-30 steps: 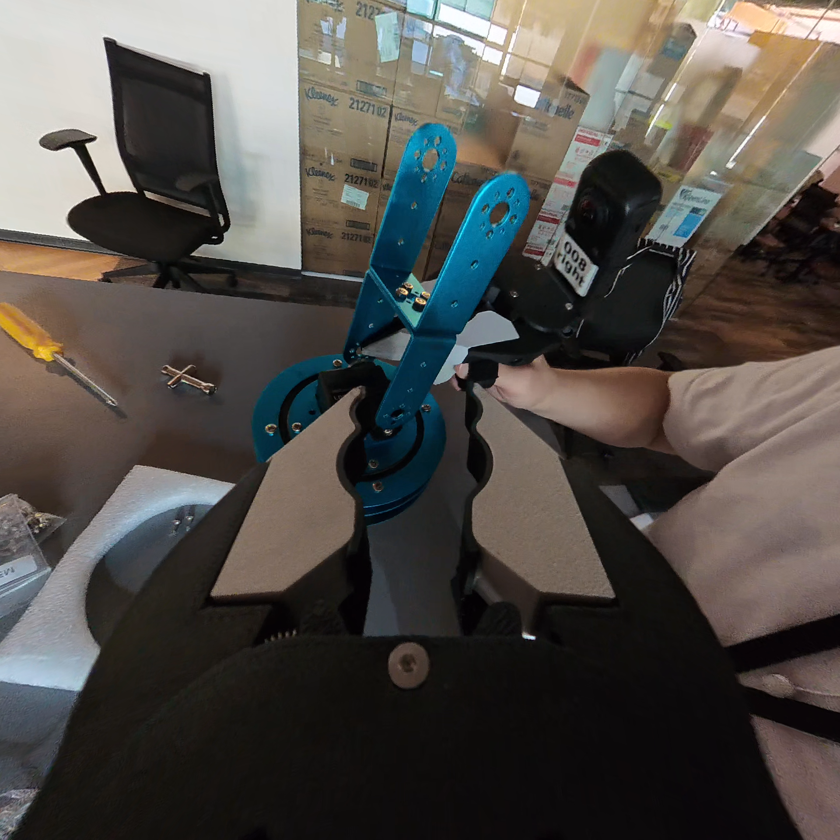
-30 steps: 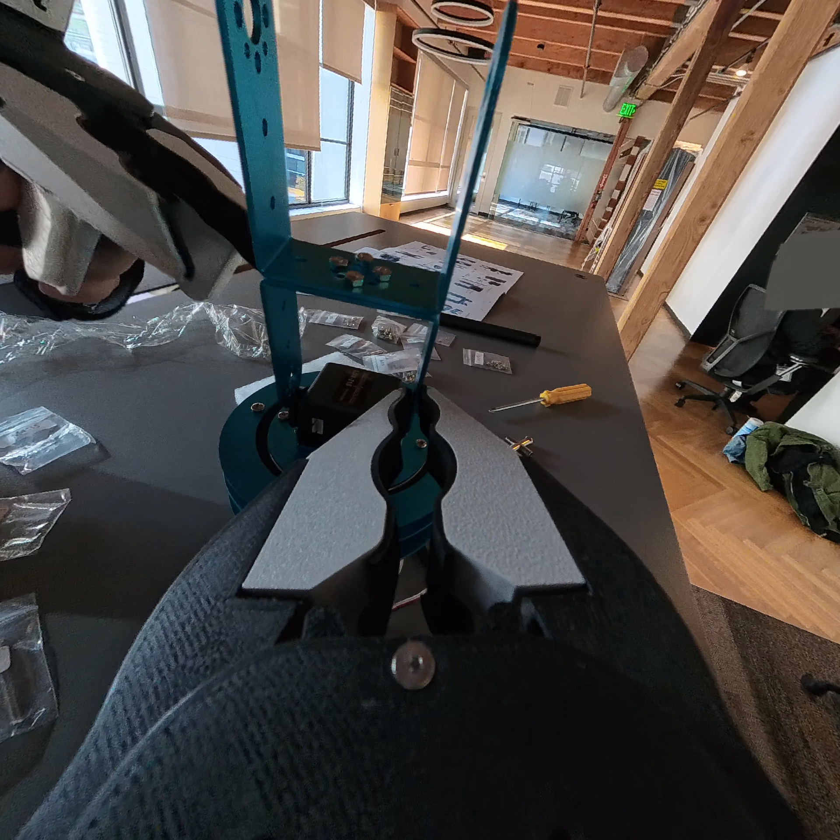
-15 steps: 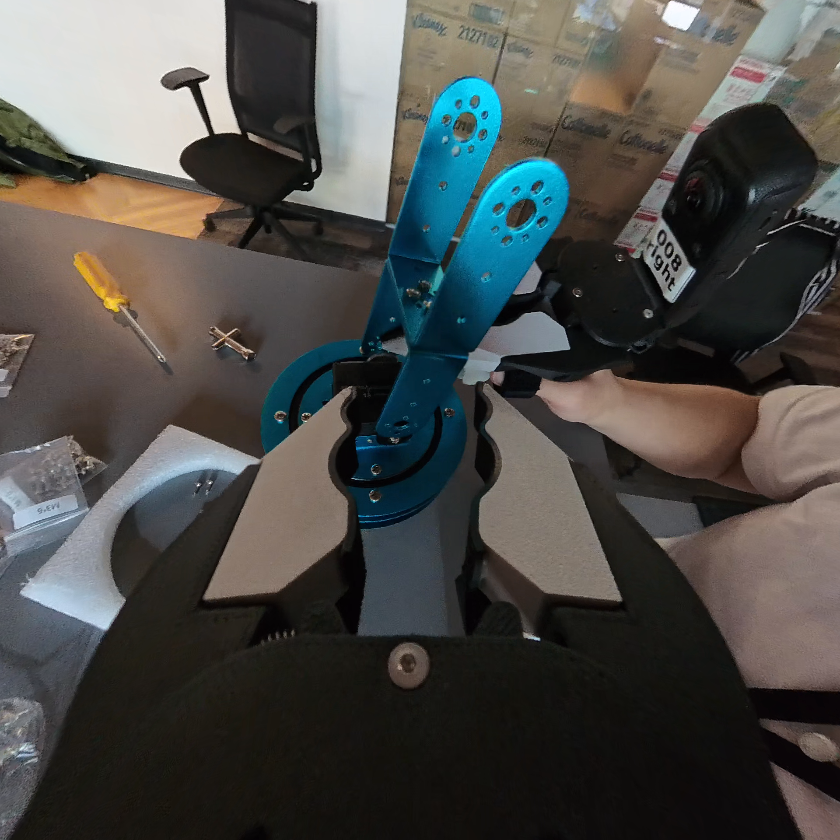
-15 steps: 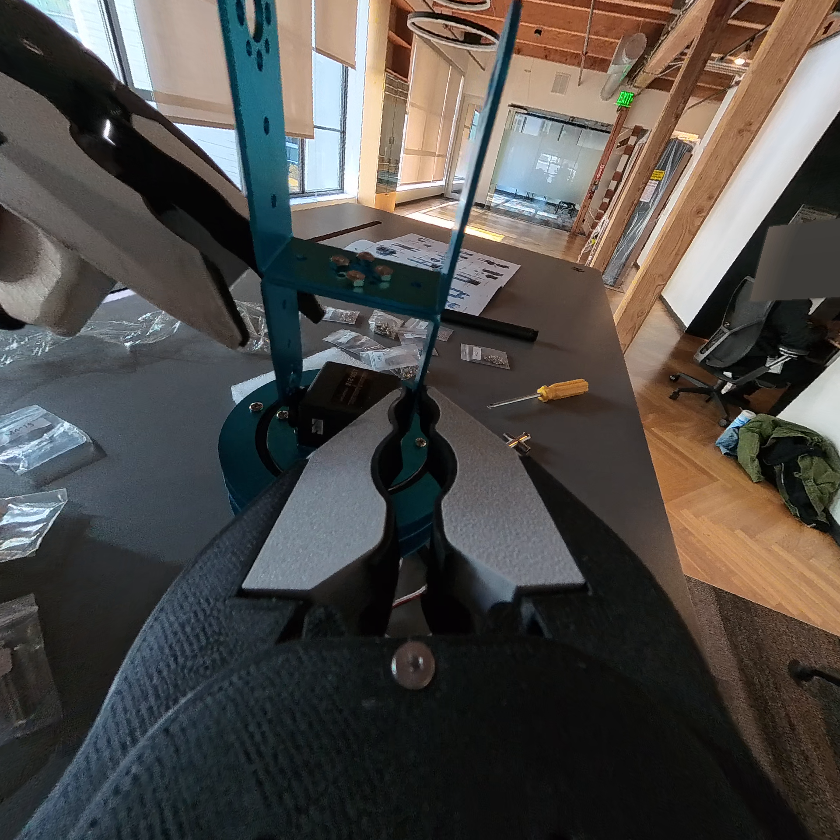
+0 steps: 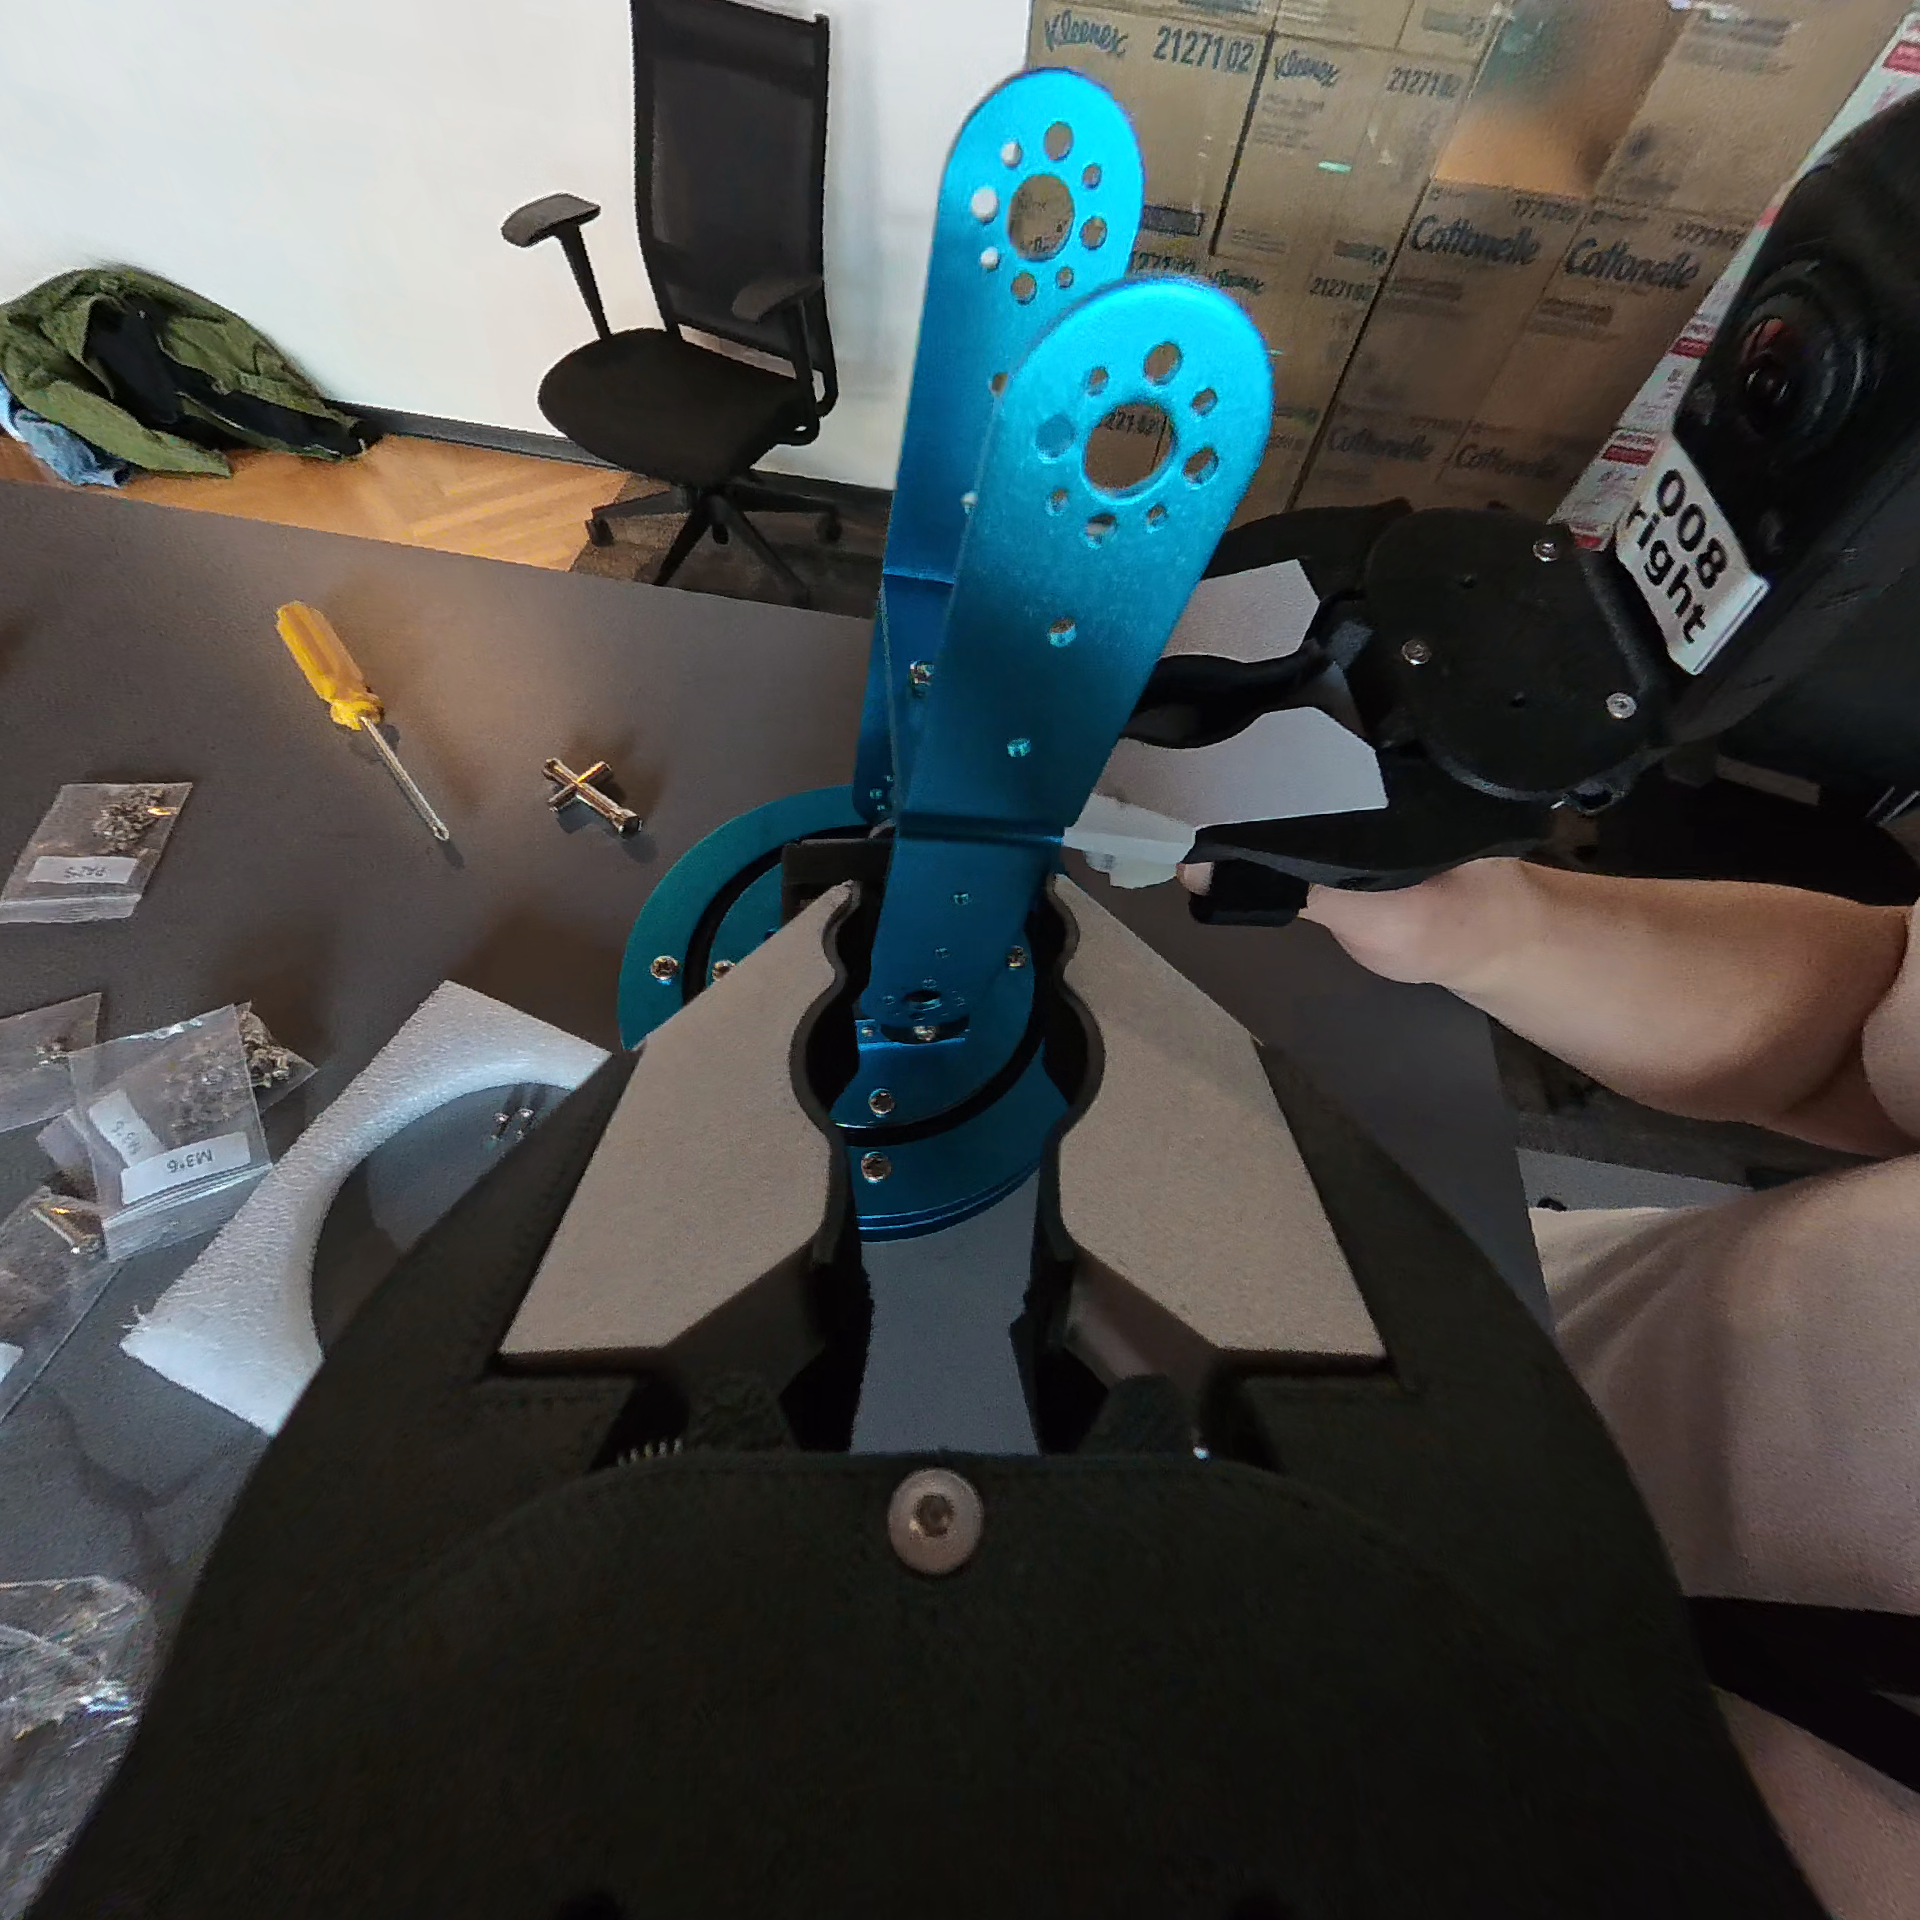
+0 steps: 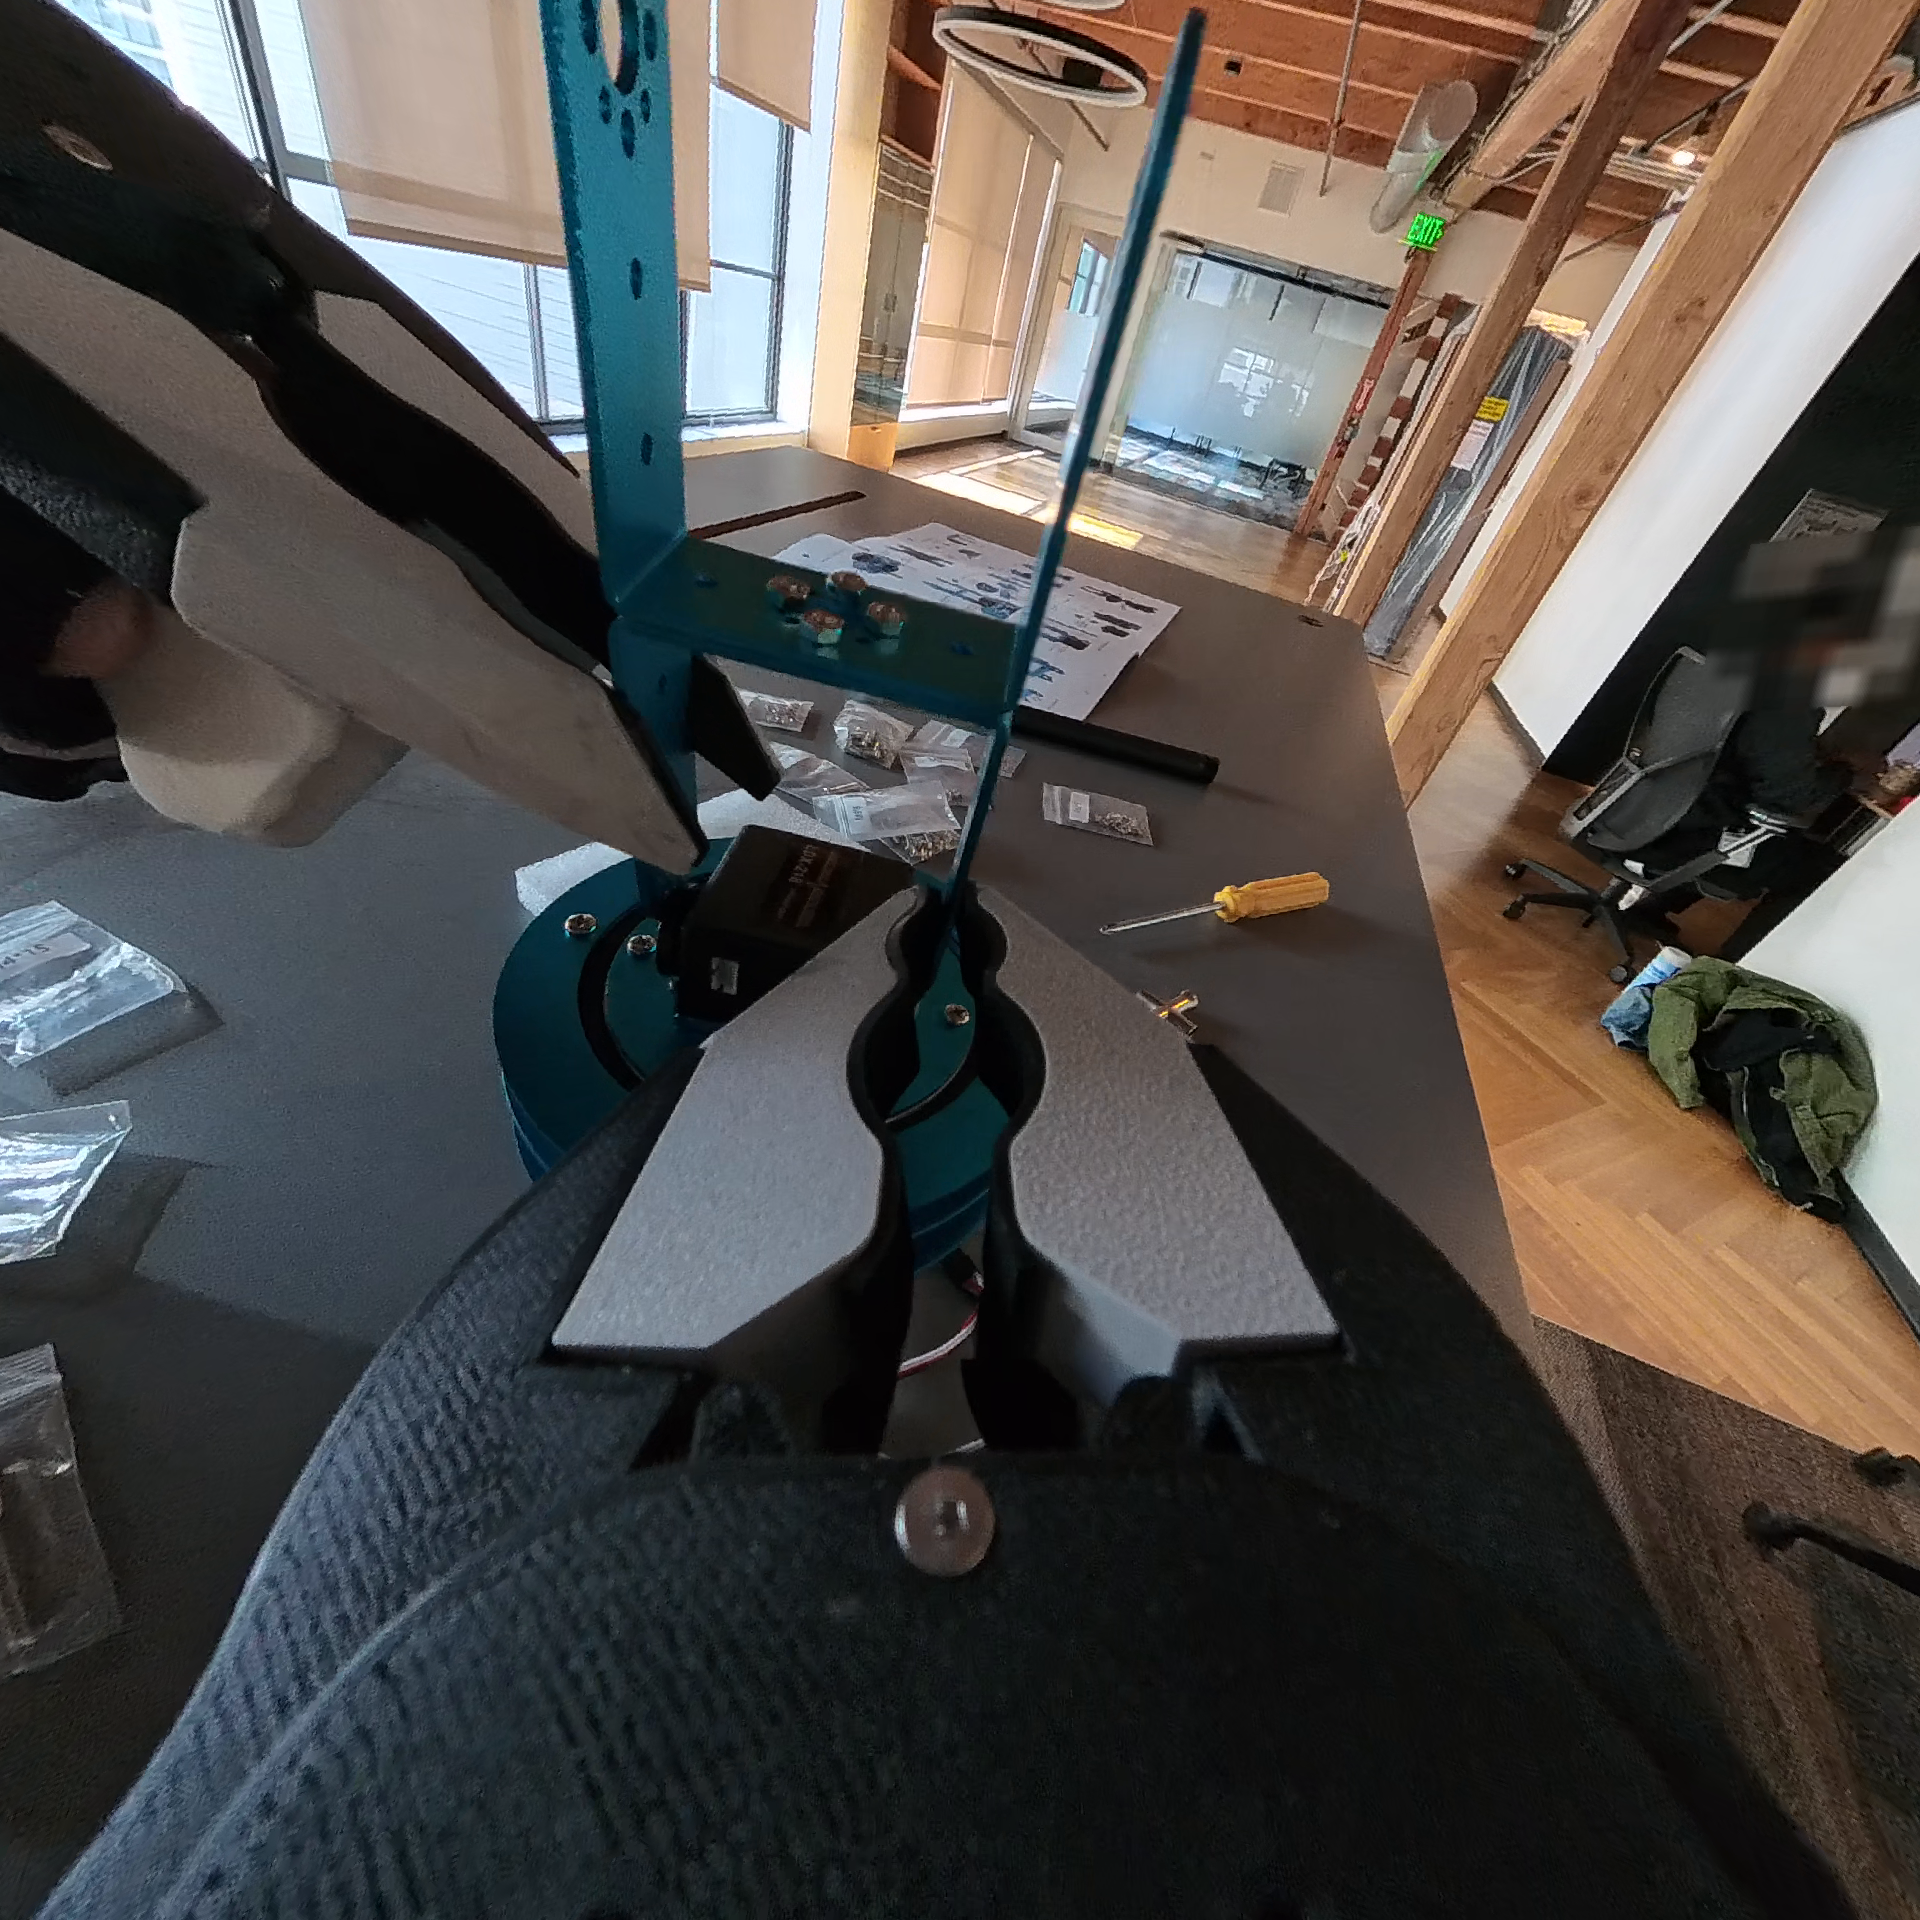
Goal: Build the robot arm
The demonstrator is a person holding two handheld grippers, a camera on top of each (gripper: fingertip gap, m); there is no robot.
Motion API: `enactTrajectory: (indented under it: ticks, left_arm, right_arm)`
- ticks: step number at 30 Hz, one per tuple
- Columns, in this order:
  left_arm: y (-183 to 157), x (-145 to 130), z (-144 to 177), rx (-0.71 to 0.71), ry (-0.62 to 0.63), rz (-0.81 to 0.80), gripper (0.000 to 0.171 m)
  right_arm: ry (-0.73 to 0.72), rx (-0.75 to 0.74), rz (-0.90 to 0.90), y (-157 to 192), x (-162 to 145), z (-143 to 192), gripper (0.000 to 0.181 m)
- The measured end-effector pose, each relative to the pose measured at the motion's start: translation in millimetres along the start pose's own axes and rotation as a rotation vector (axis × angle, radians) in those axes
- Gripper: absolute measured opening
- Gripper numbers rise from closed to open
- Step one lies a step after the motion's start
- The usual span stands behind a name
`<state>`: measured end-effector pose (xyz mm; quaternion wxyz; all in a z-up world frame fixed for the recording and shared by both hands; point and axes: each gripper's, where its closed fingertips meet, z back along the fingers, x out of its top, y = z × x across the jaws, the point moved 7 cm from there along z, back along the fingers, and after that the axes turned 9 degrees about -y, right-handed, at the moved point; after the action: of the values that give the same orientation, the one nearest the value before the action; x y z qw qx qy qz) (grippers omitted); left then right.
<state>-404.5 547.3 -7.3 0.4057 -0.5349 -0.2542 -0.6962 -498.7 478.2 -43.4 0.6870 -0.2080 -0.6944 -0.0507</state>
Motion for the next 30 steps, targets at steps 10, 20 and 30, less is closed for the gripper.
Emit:
enactTrajectory:
  ticks: [10, 20, 30]
  left_arm:
    - [0.6, -3.9, -1.9, -0.044, -0.027, 0.006, 0.03]
    - [3.8, -0.2, -2.3, -0.08, -0.078, 0.077, 0.042]
    - [2.2, 0.7, -3.3, -0.07, -0.019, 0.055, 0.029]
  right_arm:
    - [-0.004, 0.008, -0.009, -0.7, 0.1, 2.5, 0.002]
    - [-0.005, 0.001, -0.006, -1.0, 1.0, 5.0, 0.002]
    - [0.004, 0.004, -0.009, -1.7, 2.3, 5.1, 0.002]
